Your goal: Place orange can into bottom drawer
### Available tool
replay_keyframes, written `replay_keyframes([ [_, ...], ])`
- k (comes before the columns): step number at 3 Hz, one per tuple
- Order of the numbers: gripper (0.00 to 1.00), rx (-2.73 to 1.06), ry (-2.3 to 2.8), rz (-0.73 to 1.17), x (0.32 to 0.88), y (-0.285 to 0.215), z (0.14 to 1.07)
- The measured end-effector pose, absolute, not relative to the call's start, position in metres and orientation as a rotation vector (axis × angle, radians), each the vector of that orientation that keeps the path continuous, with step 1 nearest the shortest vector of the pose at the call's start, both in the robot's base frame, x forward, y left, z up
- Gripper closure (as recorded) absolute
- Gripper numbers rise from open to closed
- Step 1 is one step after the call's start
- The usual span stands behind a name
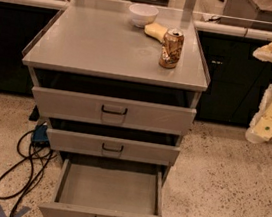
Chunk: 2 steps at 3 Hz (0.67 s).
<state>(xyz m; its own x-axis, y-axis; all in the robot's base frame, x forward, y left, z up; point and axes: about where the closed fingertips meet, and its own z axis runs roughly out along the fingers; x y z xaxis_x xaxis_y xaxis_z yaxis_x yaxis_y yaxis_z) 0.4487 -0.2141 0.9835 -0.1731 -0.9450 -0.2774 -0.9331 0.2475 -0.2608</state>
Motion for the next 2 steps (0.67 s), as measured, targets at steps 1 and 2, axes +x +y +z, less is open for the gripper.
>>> replay_keyframes([
  [1, 0.00, -1.690, 1.982, 0.074, 0.485, -0.215, 0.996],
  [2, 0.00, -1.636, 1.831, 0.177, 0.530, -0.212, 1.013],
])
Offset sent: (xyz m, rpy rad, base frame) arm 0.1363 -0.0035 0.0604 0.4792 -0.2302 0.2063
